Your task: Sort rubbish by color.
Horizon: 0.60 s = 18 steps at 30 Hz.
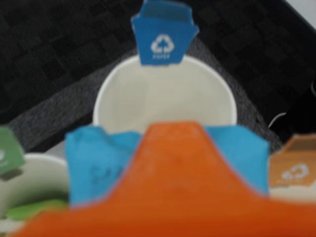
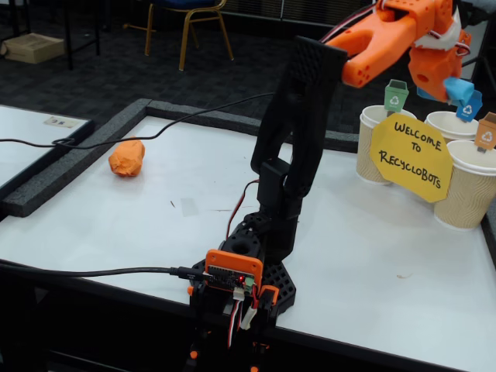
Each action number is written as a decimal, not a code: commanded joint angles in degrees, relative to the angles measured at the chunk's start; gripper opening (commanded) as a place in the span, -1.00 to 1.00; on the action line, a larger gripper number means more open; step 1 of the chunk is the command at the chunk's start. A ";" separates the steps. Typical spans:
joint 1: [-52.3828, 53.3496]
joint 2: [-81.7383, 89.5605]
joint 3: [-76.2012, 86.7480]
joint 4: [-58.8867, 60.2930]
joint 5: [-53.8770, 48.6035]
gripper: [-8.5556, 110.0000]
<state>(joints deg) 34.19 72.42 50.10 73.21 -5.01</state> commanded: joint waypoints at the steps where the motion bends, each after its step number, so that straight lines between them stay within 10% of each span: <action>1: 1.76 0.00 -10.37 -2.46 -0.44 -0.85; 18: 1.93 -2.20 -10.37 -2.37 -0.44 -0.35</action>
<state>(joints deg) 34.19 67.76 47.72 72.33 -5.01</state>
